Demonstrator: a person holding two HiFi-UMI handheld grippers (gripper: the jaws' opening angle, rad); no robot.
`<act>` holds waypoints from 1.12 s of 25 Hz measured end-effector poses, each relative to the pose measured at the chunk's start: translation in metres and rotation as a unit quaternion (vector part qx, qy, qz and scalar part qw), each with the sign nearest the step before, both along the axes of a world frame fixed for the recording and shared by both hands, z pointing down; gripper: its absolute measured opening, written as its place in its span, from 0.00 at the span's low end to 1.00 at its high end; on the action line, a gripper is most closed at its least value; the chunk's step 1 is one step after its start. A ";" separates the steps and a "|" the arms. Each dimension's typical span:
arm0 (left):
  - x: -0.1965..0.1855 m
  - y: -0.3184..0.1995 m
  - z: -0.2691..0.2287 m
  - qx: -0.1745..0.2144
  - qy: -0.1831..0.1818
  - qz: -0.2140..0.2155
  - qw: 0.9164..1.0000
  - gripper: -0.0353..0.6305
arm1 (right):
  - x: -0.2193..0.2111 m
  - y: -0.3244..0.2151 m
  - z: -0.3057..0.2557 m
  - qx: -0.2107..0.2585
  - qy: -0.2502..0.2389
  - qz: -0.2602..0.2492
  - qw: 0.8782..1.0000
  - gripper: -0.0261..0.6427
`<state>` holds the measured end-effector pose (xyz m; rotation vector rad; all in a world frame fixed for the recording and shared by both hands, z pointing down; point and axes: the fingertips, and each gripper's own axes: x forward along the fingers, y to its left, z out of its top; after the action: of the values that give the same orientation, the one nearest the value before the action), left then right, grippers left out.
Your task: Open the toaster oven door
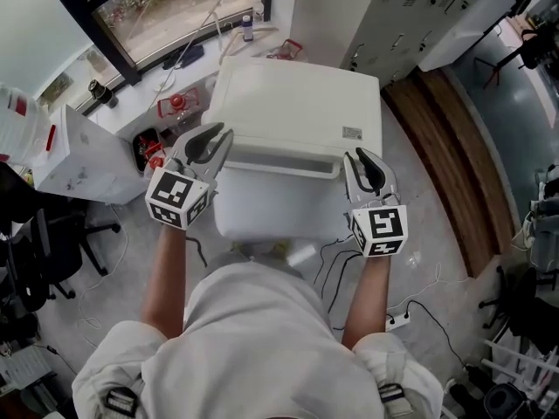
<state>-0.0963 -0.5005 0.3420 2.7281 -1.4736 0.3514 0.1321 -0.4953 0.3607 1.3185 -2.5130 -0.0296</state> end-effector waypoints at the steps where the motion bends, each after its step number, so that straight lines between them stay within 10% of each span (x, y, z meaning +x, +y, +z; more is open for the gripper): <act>1: -0.001 0.001 0.000 -0.004 -0.005 0.008 1.000 0.17 | -0.003 0.001 -0.001 0.000 0.008 -0.006 1.000 0.15; 9: 0.026 0.021 0.018 -0.029 -0.144 0.138 0.979 0.17 | -0.034 0.015 0.007 -0.018 0.097 -0.088 0.991 0.15; 28: 0.056 0.059 0.096 -0.121 -0.407 0.319 0.847 0.21 | -0.060 0.049 0.069 -0.107 0.334 -0.267 0.898 0.15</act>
<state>-0.0403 -0.4416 0.4380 2.8615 -0.3795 1.7357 0.0721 -0.4466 0.4297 0.3889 -2.0994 -0.2671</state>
